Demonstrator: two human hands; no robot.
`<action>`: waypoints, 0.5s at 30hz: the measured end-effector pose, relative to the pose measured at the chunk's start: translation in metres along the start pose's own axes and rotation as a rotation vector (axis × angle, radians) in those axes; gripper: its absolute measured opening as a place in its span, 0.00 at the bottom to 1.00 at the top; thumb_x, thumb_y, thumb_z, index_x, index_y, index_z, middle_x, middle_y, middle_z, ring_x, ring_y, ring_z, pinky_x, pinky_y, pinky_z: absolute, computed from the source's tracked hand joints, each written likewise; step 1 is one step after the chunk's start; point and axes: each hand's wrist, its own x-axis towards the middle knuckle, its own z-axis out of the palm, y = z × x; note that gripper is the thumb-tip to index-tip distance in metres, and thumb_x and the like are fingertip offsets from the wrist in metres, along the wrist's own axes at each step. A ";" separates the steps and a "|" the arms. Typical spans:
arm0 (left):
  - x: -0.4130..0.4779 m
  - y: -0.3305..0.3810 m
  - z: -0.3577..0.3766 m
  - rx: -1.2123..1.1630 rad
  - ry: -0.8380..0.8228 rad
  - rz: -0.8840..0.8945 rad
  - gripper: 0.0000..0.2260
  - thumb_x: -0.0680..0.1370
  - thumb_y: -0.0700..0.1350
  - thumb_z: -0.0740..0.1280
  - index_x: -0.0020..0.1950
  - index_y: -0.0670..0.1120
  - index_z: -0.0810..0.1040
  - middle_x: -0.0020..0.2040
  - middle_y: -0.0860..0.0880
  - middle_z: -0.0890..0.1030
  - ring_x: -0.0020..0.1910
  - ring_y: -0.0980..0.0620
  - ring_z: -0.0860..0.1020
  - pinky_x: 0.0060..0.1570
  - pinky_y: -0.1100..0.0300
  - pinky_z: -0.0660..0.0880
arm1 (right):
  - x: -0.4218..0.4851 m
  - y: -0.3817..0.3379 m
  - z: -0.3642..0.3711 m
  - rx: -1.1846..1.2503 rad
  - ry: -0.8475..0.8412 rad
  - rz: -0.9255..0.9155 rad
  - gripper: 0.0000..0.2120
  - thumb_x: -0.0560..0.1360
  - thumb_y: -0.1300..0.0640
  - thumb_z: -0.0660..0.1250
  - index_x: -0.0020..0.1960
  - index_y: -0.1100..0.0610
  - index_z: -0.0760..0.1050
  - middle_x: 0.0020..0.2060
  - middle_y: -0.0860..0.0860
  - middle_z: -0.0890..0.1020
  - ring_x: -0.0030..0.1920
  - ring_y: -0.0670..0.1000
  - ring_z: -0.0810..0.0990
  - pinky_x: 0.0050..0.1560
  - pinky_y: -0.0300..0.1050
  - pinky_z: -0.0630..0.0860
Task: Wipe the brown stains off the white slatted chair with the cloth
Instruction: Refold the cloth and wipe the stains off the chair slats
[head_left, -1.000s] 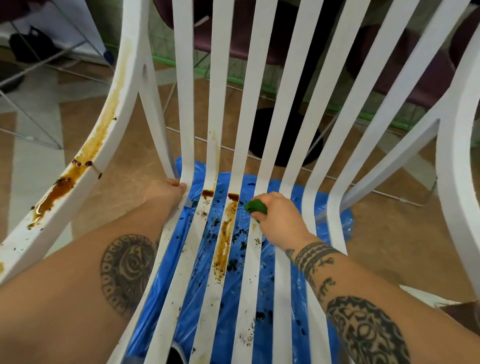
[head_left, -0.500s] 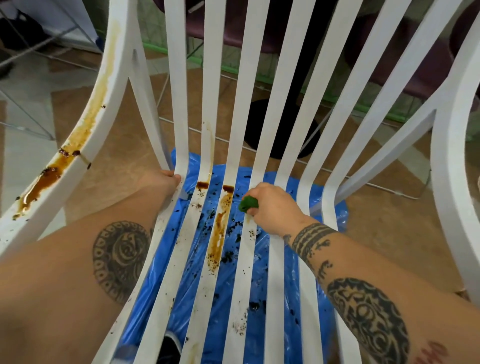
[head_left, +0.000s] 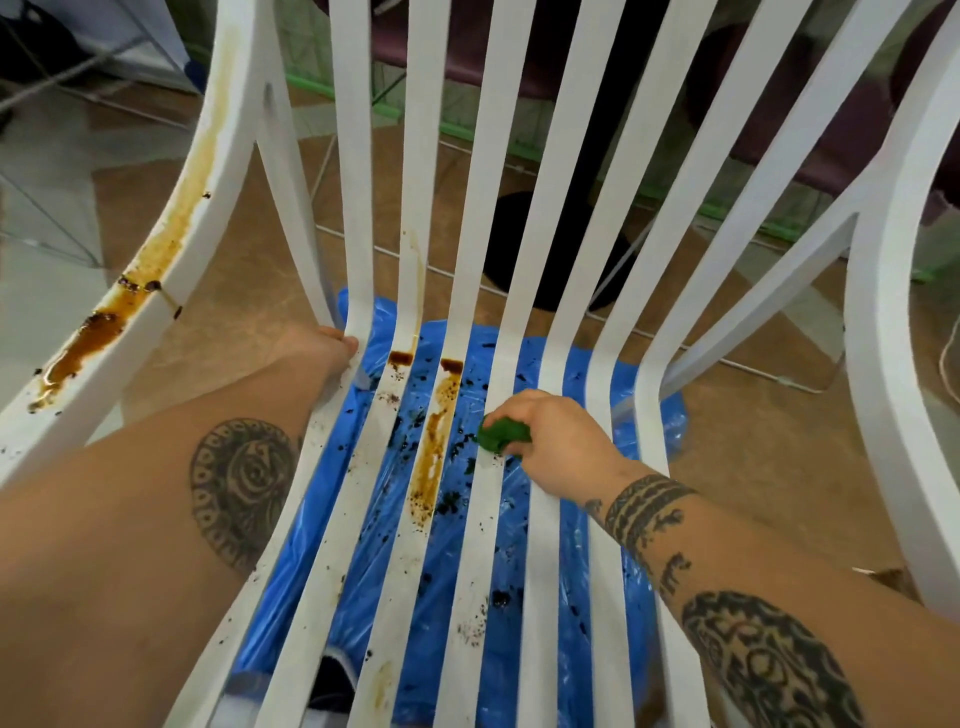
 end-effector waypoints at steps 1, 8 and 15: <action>0.000 0.001 -0.001 0.008 0.001 -0.001 0.14 0.82 0.49 0.67 0.65 0.45 0.82 0.60 0.43 0.81 0.48 0.46 0.77 0.50 0.58 0.73 | -0.001 -0.002 -0.008 -0.020 -0.079 -0.006 0.16 0.76 0.66 0.71 0.60 0.50 0.82 0.59 0.46 0.80 0.59 0.50 0.78 0.61 0.43 0.76; -0.012 0.005 -0.001 0.068 0.056 0.010 0.16 0.80 0.49 0.69 0.65 0.43 0.80 0.61 0.42 0.82 0.57 0.41 0.80 0.58 0.50 0.78 | 0.005 -0.008 -0.030 -0.202 -0.138 -0.041 0.15 0.77 0.63 0.70 0.59 0.49 0.82 0.57 0.46 0.81 0.57 0.51 0.79 0.60 0.52 0.77; -0.067 0.026 -0.001 -0.112 0.079 0.147 0.19 0.83 0.43 0.64 0.74 0.46 0.72 0.49 0.49 0.78 0.38 0.47 0.77 0.36 0.53 0.77 | -0.024 -0.012 -0.008 -0.054 -0.261 0.090 0.14 0.78 0.59 0.70 0.62 0.49 0.81 0.56 0.50 0.83 0.56 0.52 0.80 0.58 0.50 0.80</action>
